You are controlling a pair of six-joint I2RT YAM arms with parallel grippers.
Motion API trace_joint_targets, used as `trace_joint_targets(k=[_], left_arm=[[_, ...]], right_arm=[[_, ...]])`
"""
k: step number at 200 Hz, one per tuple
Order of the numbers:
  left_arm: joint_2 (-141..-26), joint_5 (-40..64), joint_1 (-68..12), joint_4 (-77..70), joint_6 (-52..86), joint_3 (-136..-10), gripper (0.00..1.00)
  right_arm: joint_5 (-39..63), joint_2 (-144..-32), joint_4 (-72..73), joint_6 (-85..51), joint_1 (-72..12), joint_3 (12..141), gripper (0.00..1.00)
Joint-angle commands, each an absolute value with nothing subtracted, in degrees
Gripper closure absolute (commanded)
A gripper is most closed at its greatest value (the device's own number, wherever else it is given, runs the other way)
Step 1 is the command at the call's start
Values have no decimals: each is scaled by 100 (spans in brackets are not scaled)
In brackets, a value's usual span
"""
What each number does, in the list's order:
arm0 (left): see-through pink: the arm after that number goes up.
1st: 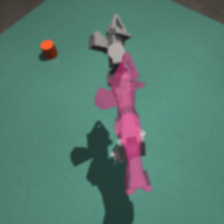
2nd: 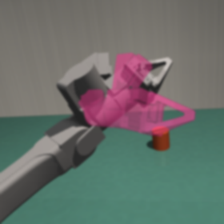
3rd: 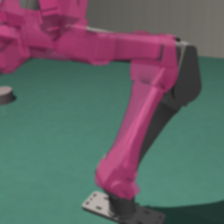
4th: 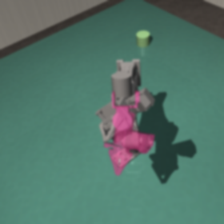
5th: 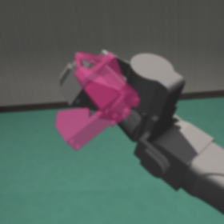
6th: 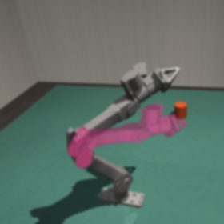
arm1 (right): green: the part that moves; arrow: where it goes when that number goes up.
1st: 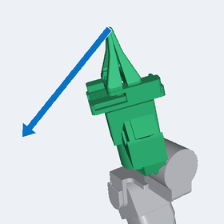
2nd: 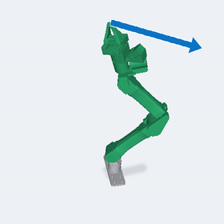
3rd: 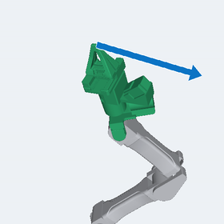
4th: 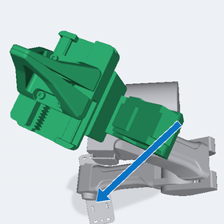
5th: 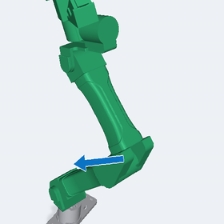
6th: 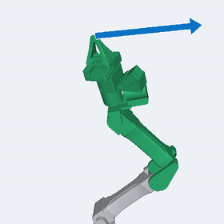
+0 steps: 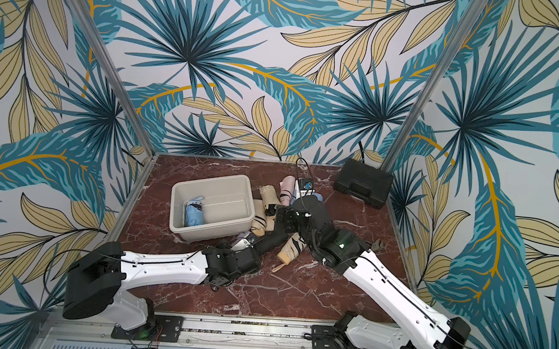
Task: Put the umbrella into the storage box
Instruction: Pick up the umbrella from the center of the board.
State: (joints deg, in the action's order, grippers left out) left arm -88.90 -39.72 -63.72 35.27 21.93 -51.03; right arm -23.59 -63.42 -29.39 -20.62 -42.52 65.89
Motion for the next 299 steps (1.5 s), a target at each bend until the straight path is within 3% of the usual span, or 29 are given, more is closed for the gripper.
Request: trace_joint_targets(k=[1,110,187,249,299], left_arm=[[-8946,-4009,-6390,3531,2565,-5002,18],[-9530,-4549,-6213,2930,2554,-4948,34],[-9864,-4116,-5880,2515,2363,-4869,40],[-9884,-4126,-5834,2547,2269,-4922,65],[-9115,-4070,-6054,2835,2271,-4809,73]], right_arm=[[-2444,-6326,-3051,-2130,-4219,6497,4],[-2376,-6407,-3076,-2140,-4210,6664,4],[-2413,-6372,-3085,-2152,-4205,6714,4],[-2435,-6337,-3085,-2132,-4206,6701,4],[-2426,-6306,-3087,-2091,-4201,6705,4]])
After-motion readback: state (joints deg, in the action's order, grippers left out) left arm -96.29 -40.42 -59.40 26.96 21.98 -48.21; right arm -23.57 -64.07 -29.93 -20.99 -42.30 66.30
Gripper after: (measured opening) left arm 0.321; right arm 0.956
